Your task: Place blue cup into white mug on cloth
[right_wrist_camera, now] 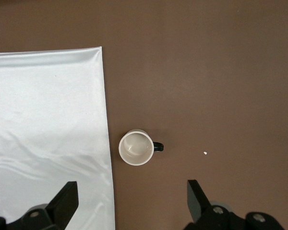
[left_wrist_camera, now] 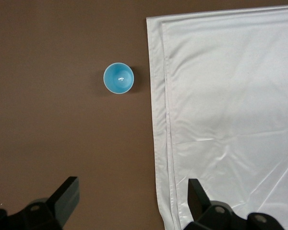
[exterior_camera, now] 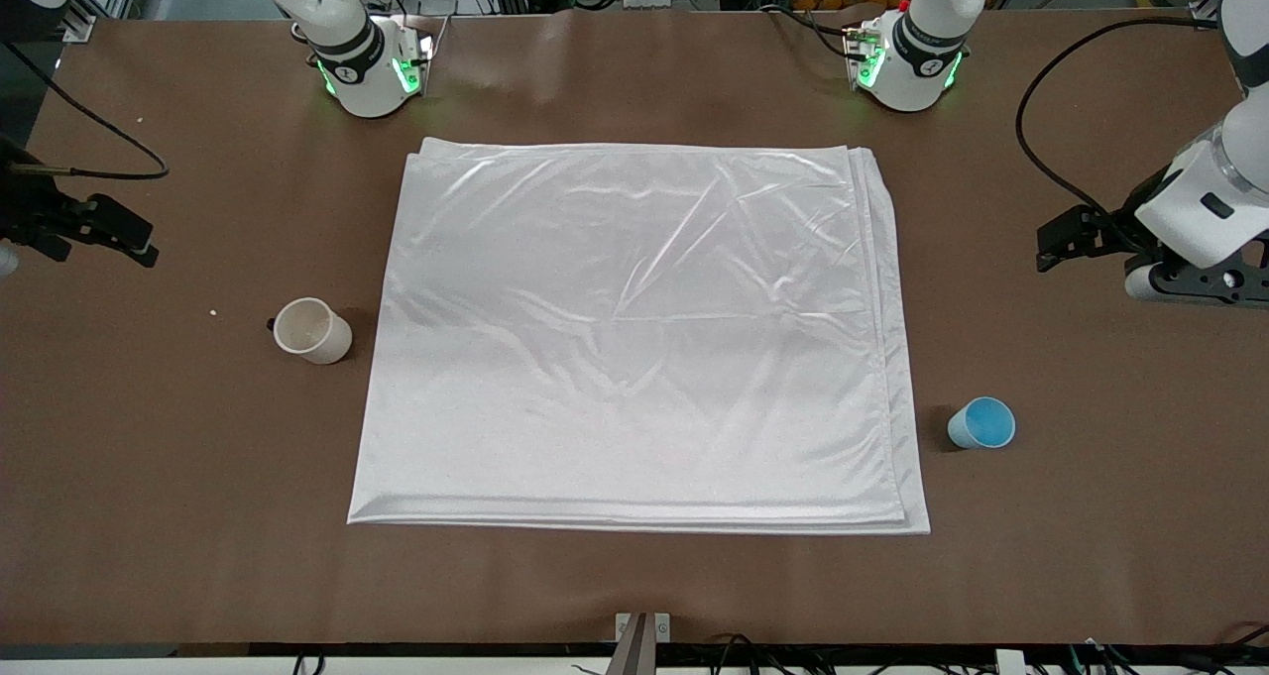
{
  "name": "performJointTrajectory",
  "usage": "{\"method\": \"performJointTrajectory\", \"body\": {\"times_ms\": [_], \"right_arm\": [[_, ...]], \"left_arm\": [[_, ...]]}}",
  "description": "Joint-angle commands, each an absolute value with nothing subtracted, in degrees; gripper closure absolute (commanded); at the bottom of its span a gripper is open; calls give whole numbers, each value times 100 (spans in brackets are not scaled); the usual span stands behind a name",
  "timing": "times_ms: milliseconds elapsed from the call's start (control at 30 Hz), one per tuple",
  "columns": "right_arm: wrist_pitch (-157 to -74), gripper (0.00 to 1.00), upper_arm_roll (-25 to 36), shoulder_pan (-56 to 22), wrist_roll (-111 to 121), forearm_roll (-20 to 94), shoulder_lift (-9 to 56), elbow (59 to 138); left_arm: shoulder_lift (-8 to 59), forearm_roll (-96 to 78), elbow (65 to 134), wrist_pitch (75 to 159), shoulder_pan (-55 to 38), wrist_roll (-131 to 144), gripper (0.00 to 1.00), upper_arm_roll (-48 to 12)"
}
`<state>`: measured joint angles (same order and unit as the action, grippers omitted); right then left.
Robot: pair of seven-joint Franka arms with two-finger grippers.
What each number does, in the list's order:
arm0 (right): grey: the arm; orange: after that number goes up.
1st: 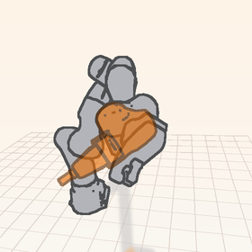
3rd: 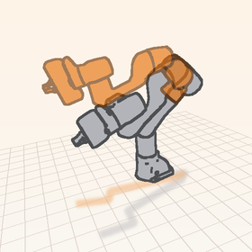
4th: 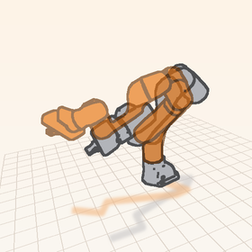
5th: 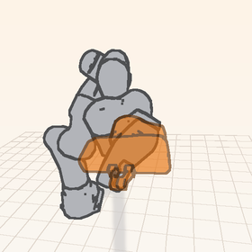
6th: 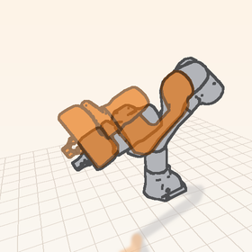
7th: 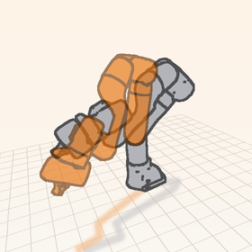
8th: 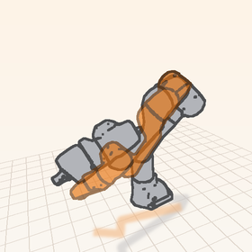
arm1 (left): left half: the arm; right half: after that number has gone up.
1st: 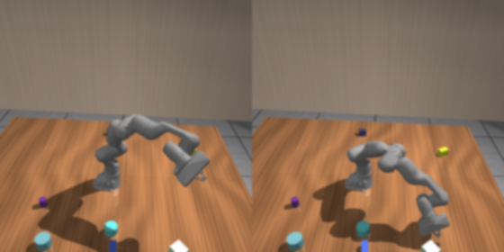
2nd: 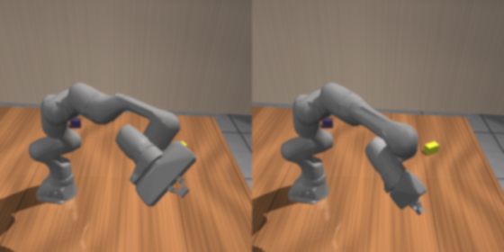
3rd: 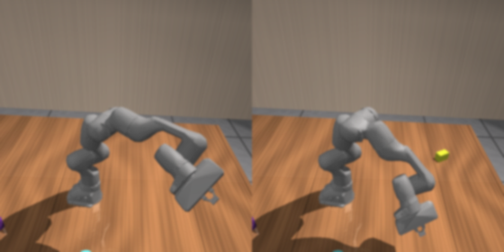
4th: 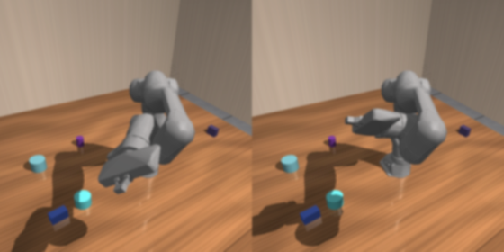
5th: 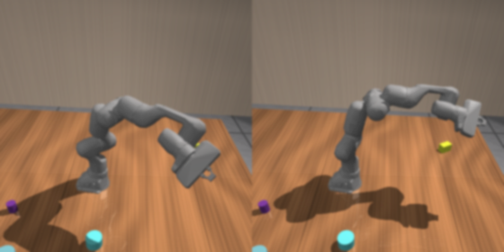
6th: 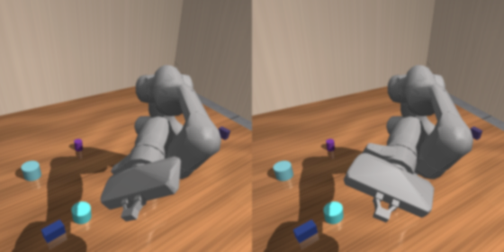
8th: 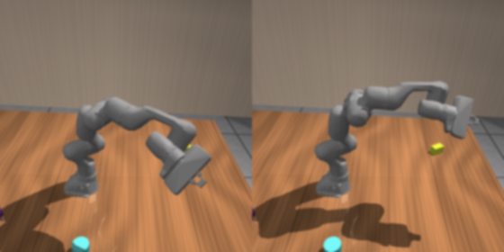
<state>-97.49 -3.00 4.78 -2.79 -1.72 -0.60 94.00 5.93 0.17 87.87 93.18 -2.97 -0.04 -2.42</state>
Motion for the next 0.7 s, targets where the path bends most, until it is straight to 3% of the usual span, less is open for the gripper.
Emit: {"method": "performJointTrajectory", "body": {"times_ms": [0,667], "right_arm": [[-9703,0,-281,439,-369,-185,-18,9299],[-9738,0,-290,439,-369,-185,-9,9299]], "left_arm": [[492,-26,8842,9246,-264,-193,0,-255],[799,-35,8780,9281,-194,-246,0,-193]]}}
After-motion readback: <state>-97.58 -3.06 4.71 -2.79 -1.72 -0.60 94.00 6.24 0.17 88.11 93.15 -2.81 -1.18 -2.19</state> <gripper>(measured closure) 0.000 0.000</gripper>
